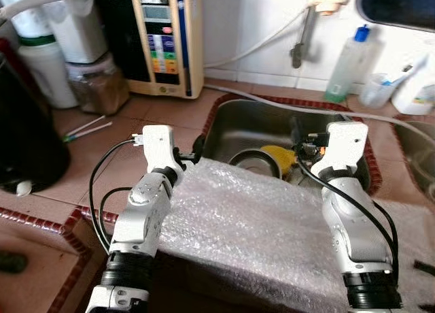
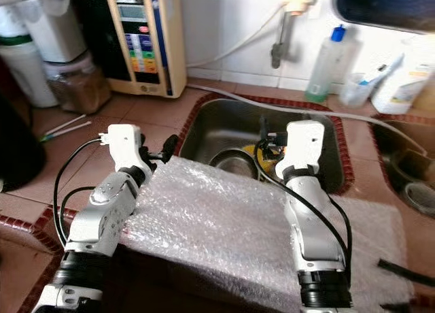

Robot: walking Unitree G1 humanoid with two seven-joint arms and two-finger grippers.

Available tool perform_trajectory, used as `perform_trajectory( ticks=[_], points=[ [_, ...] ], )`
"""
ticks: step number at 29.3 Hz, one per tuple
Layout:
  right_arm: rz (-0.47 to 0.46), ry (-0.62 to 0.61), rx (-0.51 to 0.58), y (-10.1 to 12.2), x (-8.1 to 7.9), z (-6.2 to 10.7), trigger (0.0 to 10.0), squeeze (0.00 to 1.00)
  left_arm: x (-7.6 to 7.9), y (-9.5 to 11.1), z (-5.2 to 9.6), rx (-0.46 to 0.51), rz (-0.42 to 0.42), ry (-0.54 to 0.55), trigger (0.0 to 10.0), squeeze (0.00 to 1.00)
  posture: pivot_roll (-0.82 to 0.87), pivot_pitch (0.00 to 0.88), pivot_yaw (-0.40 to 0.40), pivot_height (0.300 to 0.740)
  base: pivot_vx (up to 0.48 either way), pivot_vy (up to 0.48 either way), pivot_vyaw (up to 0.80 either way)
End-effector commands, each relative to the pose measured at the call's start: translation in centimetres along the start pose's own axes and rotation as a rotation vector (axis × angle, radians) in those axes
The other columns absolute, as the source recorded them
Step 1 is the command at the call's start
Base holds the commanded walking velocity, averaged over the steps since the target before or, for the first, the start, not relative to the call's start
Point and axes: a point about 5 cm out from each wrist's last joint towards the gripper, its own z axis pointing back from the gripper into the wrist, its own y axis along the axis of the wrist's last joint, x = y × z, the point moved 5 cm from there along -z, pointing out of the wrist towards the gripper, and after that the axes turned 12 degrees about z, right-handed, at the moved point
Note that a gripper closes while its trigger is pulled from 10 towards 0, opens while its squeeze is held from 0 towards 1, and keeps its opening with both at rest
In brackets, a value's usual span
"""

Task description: Kitchen organization

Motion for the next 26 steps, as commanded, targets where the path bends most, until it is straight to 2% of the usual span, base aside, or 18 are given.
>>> perform_trajectory(
  ticks=[1, 3, 5, 7, 8, 10, 12, 13, 21, 24, 25, 26],
  points=[
    [-0.005, -0.007, 0.012, 0.6, 0.4, -0.1, 10.0, 0.00, -0.1, -0.4, 0.0, -0.019, -0.005, 0.011, 10.0, 0.00, -0.02, 0.000, 0.044, 0.740, 0.000, 0.000, -0.80],
    [-0.006, -0.005, 0.002, 0.6, 0.5, -0.2, 10.0, 0.00, -0.7, -0.5, 0.1, -0.032, 0.020, 0.043, 10.0, 0.00, -0.02, 0.000, 0.050, 0.740, 0.000, 0.000, -0.80],
    [-0.025, -0.004, -0.014, 0.4, 0.4, -0.2, 10.0, 0.00, -1.1, -1.3, 0.3, -0.091, 0.092, 0.053, 10.0, 0.00, -0.02, 0.000, 0.054, 0.740, 0.000, 0.000, -0.80],
    [-0.020, -0.001, -0.014, 0.5, 0.4, -0.2, 10.0, 0.00, -1.2, -1.3, 0.4, -0.094, 0.062, 0.056, 10.0, 0.00, -0.02, 0.000, 0.054, 0.740, 0.000, 0.000, -0.80],
    [-0.014, 0.001, -0.014, 0.5, 0.4, -0.1, 10.0, 0.00, -1.3, -1.1, 0.5, -0.077, 0.009, 0.059, 10.0, 0.00, -0.02, 0.000, 0.059, 0.740, 0.000, 0.000, -0.48],
    [-0.034, 0.000, -0.022, 0.4, 0.3, 0.1, 10.0, 0.00, -1.6, -0.7, 0.6, -0.033, -0.021, 0.083, 10.0, 0.00, -0.02, 0.000, 0.061, 0.740, 0.000, 0.000, -0.24],
    [-0.031, 0.003, -0.027, 0.3, 0.2, 0.1, 10.0, 0.00, -1.8, -0.7, 0.6, -0.029, -0.017, 0.092, 10.0, 0.00, -0.02, 0.000, 0.061, 0.740, 0.000, 0.000, 0.00],
    [-0.071, -0.003, -0.042, 0.1, 0.0, 0.2, 10.0, 0.00, -1.9, -0.9, 0.6, -0.045, -0.004, 0.095, 10.0, 0.00, -0.02, 0.000, 0.063, 0.740, 0.000, 0.000, 0.00],
    [-0.073, 0.009, -0.048, 0.0, -0.2, 0.4, 10.0, 0.00, -1.4, -0.7, 0.5, -0.042, -0.012, 0.082, 10.0, 0.00, -0.03, 0.000, 0.061, 0.740, 0.000, 0.000, 0.00],
    [-0.073, 0.007, -0.047, 0.1, -0.1, 0.4, 10.0, 0.00, -1.0, -0.3, 0.6, -0.018, -0.055, 0.064, 10.0, 0.00, -0.03, 0.000, 0.061, 0.740, 0.000, 0.000, 0.00],
    [-0.072, 0.007, -0.047, 0.2, 0.0, 0.4, 10.0, 0.00, -0.6, 0.3, 0.6, 0.005, -0.110, 0.047, 10.0, 0.00, -0.02, 0.000, 0.059, 0.740, 0.000, 0.000, 0.00],
    [-0.072, 0.007, -0.047, 0.2, 0.0, 0.4, 10.0, 0.00, -0.6, 0.3, 0.6, 0.005, -0.110, 0.047, 10.0, 0.00, -0.02, 0.000, 0.059, 0.740, 0.000, 0.000, 0.00]
  ],
)
